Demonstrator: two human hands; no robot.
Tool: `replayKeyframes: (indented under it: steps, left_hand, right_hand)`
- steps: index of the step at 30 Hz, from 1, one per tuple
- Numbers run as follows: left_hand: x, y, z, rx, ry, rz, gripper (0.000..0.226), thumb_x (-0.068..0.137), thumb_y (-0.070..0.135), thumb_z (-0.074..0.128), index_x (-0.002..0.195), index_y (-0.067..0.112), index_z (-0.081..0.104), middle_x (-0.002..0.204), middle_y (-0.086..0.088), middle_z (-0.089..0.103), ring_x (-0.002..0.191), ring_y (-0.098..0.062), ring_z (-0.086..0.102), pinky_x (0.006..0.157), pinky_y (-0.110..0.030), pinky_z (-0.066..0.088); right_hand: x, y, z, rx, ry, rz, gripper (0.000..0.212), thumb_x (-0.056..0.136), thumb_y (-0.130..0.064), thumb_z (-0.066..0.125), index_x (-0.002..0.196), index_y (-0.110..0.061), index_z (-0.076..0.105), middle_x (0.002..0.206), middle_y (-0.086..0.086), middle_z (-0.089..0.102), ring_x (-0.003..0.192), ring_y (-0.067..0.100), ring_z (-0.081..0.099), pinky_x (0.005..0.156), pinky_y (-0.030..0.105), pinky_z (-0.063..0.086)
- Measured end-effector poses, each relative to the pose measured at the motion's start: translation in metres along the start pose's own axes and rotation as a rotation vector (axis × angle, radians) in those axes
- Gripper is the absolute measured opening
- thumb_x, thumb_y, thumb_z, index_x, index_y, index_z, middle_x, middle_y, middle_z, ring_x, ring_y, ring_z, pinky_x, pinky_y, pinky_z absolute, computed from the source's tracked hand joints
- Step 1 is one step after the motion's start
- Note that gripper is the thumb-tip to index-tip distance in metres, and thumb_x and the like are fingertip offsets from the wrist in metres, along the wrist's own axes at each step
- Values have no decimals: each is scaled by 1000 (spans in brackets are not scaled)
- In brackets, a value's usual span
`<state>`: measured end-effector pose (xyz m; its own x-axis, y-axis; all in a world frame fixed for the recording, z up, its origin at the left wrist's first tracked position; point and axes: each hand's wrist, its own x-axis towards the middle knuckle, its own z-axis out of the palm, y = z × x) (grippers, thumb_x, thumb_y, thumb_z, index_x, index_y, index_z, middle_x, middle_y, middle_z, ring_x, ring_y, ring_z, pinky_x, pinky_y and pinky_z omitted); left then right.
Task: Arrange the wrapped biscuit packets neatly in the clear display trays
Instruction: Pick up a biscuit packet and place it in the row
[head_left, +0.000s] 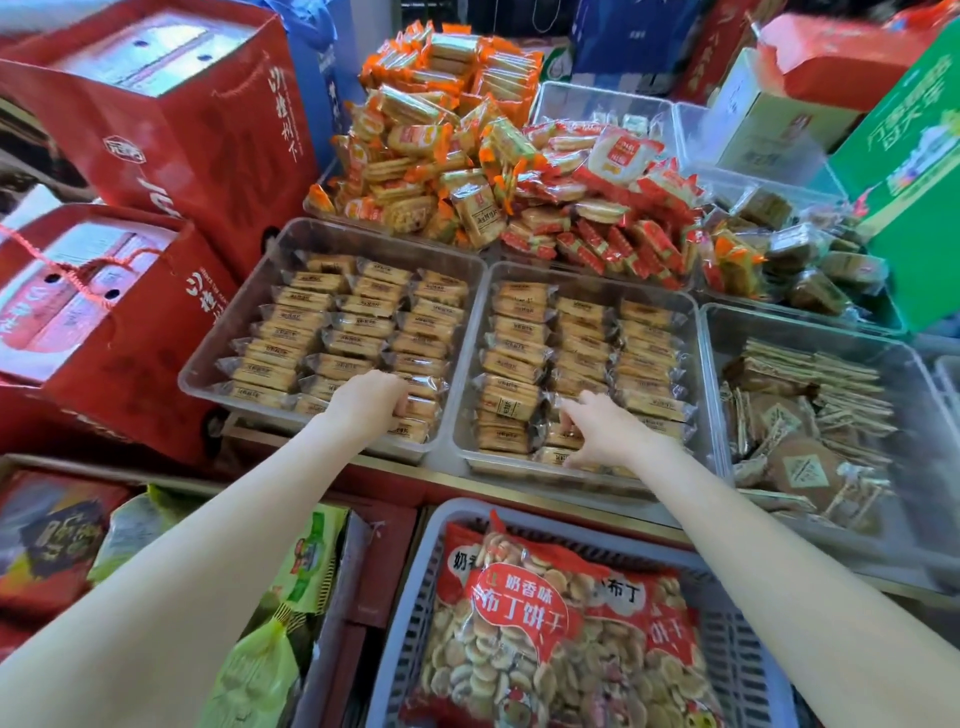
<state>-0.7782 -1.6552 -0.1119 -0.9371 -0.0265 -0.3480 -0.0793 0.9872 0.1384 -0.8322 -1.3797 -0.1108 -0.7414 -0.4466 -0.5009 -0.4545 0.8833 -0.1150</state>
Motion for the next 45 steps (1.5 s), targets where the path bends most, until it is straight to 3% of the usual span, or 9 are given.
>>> replayKeyframes:
  steps: [5, 9, 15, 20, 28, 32, 37, 43, 45]
  left_hand:
    - [3, 29, -8, -129, 148, 99, 20, 89, 21, 60, 107, 12, 59, 108, -6, 51, 96, -25, 56, 77, -34, 47]
    - [7, 67, -7, -106, 88, 369, 42, 90, 27, 60, 129, 15, 52, 129, -4, 47, 116, -21, 46, 96, -30, 39]
    - [12, 99, 10, -66, 38, 487, 48, 89, 26, 61, 134, 16, 49, 138, -4, 46, 128, -21, 41, 104, -31, 34]
    - [20, 120, 18, -200, -61, 520, 33, 87, 17, 63, 120, 13, 61, 122, -5, 57, 112, -22, 54, 93, -30, 43]
    - [33, 143, 21, -28, -136, 555, 39, 86, 6, 58, 122, 10, 46, 117, -4, 50, 99, -24, 56, 73, -27, 40]
    - [39, 135, 9, -171, -123, 552, 40, 73, 13, 74, 103, 9, 48, 100, -5, 54, 86, -18, 44, 66, -24, 33]
    - [39, 122, -24, -610, -94, 385, 42, 74, 19, 77, 100, 20, 44, 102, -2, 57, 99, -24, 57, 81, -36, 50]
    - [26, 106, -44, -1141, -138, 194, 43, 88, 34, 62, 127, 30, 45, 122, -2, 59, 108, -19, 60, 88, -33, 51]
    - [22, 97, -48, -1229, -177, 156, 39, 93, 42, 51, 130, 31, 46, 124, -3, 59, 112, -24, 58, 98, -34, 46]
  right_hand:
    - [-5, 5, 1, 86, 12, -25, 62, 81, -31, 73, 133, -15, 42, 131, 6, 46, 120, 22, 42, 99, 31, 40]
    - [-14, 19, -2, 143, -71, -40, 65, 85, -27, 69, 142, -13, 38, 144, 5, 44, 130, 19, 43, 107, 29, 36]
    - [-15, 17, -5, -32, 30, -121, 69, 85, -32, 68, 142, -15, 32, 135, 6, 51, 120, 22, 50, 91, 32, 47]
    - [-16, 19, -2, -34, 56, -123, 60, 84, -33, 67, 133, -17, 38, 128, 4, 53, 113, 21, 51, 80, 28, 42]
    - [-20, 32, 0, 262, 39, -96, 49, 80, -20, 69, 125, -16, 49, 112, -5, 53, 102, 16, 53, 84, 28, 46]
    - [-21, 40, -2, 421, 14, -76, 51, 77, -30, 76, 119, -16, 50, 117, -1, 56, 97, 13, 52, 81, 25, 44]
    - [-22, 31, -12, 568, 154, -98, 70, 69, -29, 83, 125, -15, 43, 120, -3, 50, 110, 12, 47, 94, 25, 39]
    - [-26, 19, -38, 1006, 188, -32, 46, 78, -19, 76, 117, -15, 52, 102, -9, 58, 91, 0, 54, 64, 2, 38]
    - [-30, 19, -42, 1152, 168, -53, 39, 81, -17, 72, 116, -10, 55, 104, -5, 65, 92, 0, 60, 74, 5, 42]
